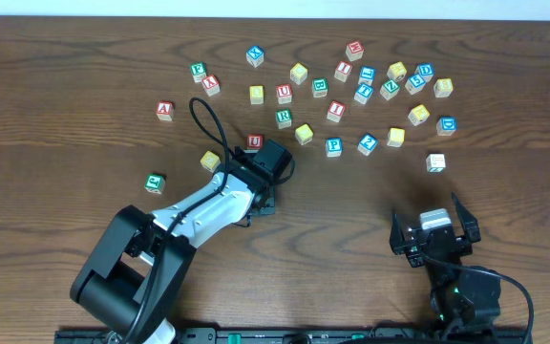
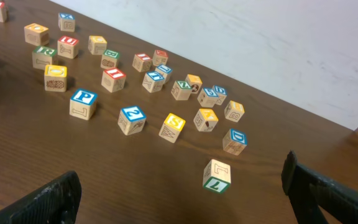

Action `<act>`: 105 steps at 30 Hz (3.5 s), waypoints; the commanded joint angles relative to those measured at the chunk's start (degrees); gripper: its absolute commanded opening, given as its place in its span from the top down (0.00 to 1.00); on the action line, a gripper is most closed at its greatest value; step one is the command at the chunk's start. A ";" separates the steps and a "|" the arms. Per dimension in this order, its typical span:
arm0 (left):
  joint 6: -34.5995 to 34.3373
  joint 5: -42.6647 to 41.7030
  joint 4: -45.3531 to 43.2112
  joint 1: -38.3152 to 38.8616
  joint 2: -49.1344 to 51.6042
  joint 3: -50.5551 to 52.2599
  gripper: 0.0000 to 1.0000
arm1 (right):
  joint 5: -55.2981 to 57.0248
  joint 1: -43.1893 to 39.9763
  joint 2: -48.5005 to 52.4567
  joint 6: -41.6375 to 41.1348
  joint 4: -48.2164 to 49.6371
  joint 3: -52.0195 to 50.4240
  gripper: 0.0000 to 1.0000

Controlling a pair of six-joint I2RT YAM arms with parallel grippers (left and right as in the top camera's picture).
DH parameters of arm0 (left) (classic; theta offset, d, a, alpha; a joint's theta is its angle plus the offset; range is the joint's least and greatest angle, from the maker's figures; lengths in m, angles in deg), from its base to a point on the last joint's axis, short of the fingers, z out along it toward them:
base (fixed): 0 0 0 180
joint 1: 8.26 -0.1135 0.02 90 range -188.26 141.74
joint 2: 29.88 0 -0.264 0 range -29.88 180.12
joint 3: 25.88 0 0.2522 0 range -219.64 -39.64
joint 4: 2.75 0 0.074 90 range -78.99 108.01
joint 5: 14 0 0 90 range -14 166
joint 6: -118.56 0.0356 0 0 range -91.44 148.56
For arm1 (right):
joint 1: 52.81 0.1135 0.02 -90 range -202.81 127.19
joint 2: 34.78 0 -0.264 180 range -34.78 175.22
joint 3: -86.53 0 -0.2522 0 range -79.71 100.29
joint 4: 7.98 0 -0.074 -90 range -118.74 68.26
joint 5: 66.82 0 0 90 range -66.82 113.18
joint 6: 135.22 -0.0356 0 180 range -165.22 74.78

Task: Spell out NEURIPS
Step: 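Lower the red E block beside the right of the green N block, then open the left gripper and raise it off the red E block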

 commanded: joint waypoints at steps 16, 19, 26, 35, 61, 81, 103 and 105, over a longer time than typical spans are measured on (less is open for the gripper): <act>0.57 0.52 0.98 -1.60 -2.38 0.55 0.66 | -0.11 -0.76 -0.37 -0.72 -0.13 -0.11 0.01; 0.55 0.50 1.14 -1.60 -2.38 0.55 0.66 | -0.11 -0.76 -0.37 -0.72 -0.13 -0.11 0.01; 0.55 0.52 1.16 -1.60 -2.38 0.55 0.66 | -0.11 -0.76 -0.37 -0.72 -0.13 -0.11 0.01; 0.55 0.52 1.33 -1.60 -2.38 0.55 0.65 | -0.11 -0.76 -0.37 -0.72 -0.13 -0.11 0.01; 0.57 0.50 1.33 -1.60 -2.38 0.55 0.59 | -0.11 -0.76 -0.37 -0.72 -0.13 -0.11 0.01; 2.29 0.55 2.73 -1.60 -8.00 -0.17 0.59 | -0.11 -0.76 -0.37 -0.74 -0.13 -0.11 0.01; 5.55 10.88 7.43 -1.97 -22.14 -0.17 0.52 | -0.11 -0.76 -0.37 -0.72 -0.13 -0.11 0.01; 5.55 10.88 7.41 -2.21 -22.16 -0.17 0.52 | -0.11 -0.76 -0.37 -0.72 -0.13 -0.11 0.01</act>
